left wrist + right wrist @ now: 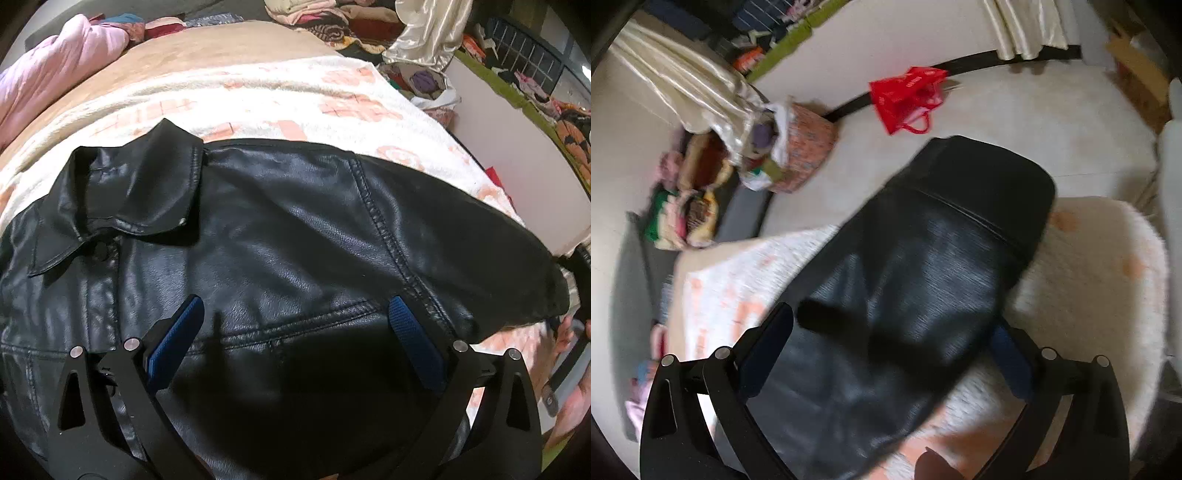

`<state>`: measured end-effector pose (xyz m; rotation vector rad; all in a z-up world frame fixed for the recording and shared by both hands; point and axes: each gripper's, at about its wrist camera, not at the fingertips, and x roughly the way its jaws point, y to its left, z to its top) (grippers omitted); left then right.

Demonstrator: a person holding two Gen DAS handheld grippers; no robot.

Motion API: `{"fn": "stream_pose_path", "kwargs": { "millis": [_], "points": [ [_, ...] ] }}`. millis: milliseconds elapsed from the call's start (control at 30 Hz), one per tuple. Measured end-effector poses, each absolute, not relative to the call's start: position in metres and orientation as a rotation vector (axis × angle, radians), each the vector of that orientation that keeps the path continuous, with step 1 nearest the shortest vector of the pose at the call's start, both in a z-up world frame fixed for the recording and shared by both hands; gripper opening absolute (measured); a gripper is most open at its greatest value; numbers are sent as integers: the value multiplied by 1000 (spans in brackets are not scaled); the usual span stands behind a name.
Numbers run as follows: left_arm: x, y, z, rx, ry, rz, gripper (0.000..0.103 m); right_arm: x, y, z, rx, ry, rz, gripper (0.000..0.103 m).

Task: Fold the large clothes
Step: 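Move the right gripper to the sleeve cuff and grasp it, then lift the sleeve with the right gripper and fold it across the jacket body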

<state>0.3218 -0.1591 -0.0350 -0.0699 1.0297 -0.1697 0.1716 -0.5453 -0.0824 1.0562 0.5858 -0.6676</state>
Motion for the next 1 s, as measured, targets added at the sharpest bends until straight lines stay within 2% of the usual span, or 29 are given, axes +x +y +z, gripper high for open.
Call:
{"fn": "stream_pose_path", "kwargs": {
  "millis": [67, 100, 133, 200, 300, 367, 633, 1000],
  "points": [
    [325, -162, -39, -66, 1035, -170, 94, 166, -554, -86, 1124, 528, -624, 98],
    [327, -164, -41, -62, 1036, -171, 94, 161, -558, -87, 1160, 483, -594, 88],
    [328, -166, -44, -57, 1039, -168, 94, 158, -561, -88, 1186, 456, -576, 58],
    [331, -172, -54, -42, 1057, -158, 94, 157, -566, -89, 1201, 440, -558, 33],
    [333, -182, -64, 22, 1051, -128, 94, 158, -569, -88, 1231, 411, -474, 14],
    [333, -185, -67, 52, 1032, -122, 95, 159, -566, -76, 1201, 371, -417, 11],
    [334, -156, -54, -76, 1061, -196, 94, 154, -532, 0, 1027, 170, -131, 9],
    [295, -38, 16, -326, 921, -187, 94, 156, -418, 81, 701, 101, 249, 7]
  ]
}}
